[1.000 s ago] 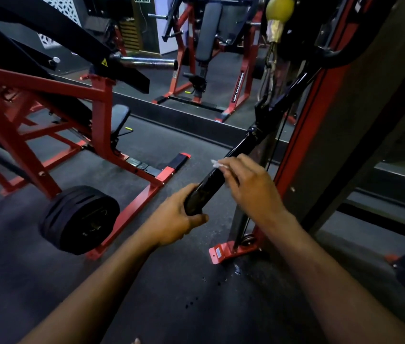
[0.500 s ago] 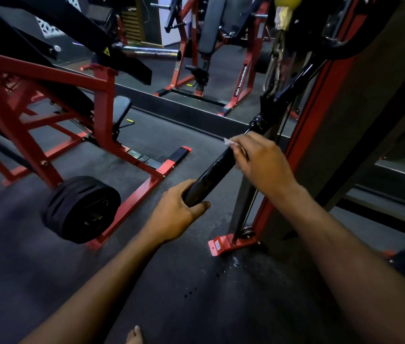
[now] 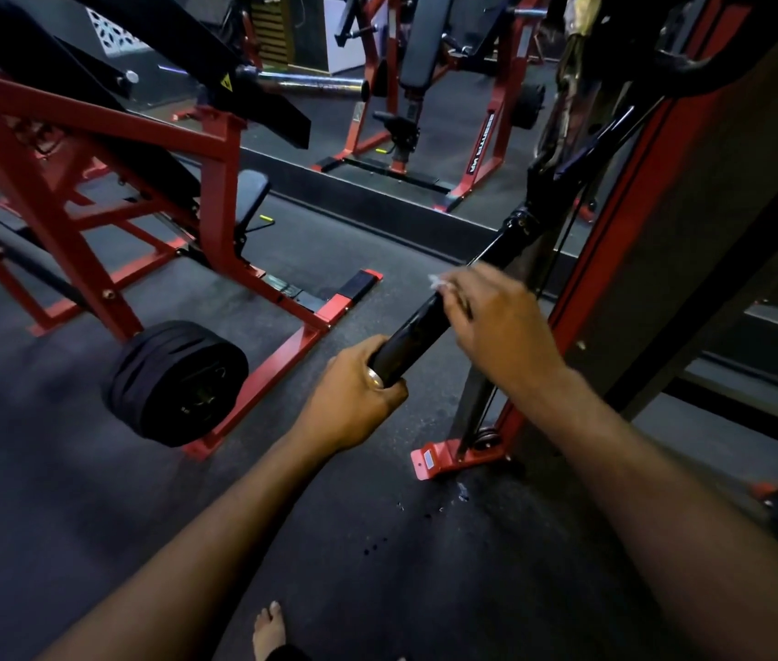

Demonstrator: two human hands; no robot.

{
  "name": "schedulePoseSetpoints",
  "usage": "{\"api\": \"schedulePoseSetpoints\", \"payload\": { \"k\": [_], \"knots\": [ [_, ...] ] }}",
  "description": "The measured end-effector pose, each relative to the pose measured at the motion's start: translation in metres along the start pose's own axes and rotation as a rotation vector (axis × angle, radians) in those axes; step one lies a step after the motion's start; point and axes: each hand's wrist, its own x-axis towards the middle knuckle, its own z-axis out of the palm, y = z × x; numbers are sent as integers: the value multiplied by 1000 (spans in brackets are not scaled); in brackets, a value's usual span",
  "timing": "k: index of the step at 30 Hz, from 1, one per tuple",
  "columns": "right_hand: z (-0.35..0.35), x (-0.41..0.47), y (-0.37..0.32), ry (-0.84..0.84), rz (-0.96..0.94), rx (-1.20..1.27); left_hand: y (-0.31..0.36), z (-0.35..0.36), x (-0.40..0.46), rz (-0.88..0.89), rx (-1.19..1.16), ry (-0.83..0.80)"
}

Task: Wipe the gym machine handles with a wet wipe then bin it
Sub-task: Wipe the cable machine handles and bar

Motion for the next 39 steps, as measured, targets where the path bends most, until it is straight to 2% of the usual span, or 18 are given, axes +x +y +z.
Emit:
{"api": "schedulePoseSetpoints", "payload": {
  "k": [3, 5, 8, 10, 13, 16, 19, 23, 26, 30, 34, 37, 39],
  "knots": [
    [6, -10, -8, -92, -77, 13, -3, -1, 3, 1, -15, 5],
    [-5, 2, 5, -93, -97, -19, -4, 0, 3, -3, -14, 2],
    [-16, 13, 15, -35, -12, -44, -5, 2, 2, -12, -27, -11],
    [-5, 3, -6, -49, -3, -41, -9, 4, 3, -20, -26, 10],
    [18, -22, -44, -124, -116, -7, -13, 6, 5, 66, -57, 39],
    [24, -30, -54, -149, -154, 36, -13, 5, 7, 143, -60, 57],
    [15, -25, -46, -180, -190, -1, -16, 8, 4, 114, -83, 80],
    [-5, -1, -10, -78, -25, -39, -21, 12, 4, 14, -44, 105],
    [4, -6, -21, -40, -9, -7, -20, 11, 5, 13, -56, 92],
    [32, -40, -68, -108, -66, 81, -26, 7, 4, 141, -86, 62],
    [31, -45, -64, -130, -136, 132, -28, 7, 3, 212, -100, 67],
    [20, -37, -39, -174, -203, 55, -27, 13, 2, 134, -151, 58],
    [10, -21, -18, -128, -146, 14, -29, 15, 2, 59, -137, 79]
  ]
}}
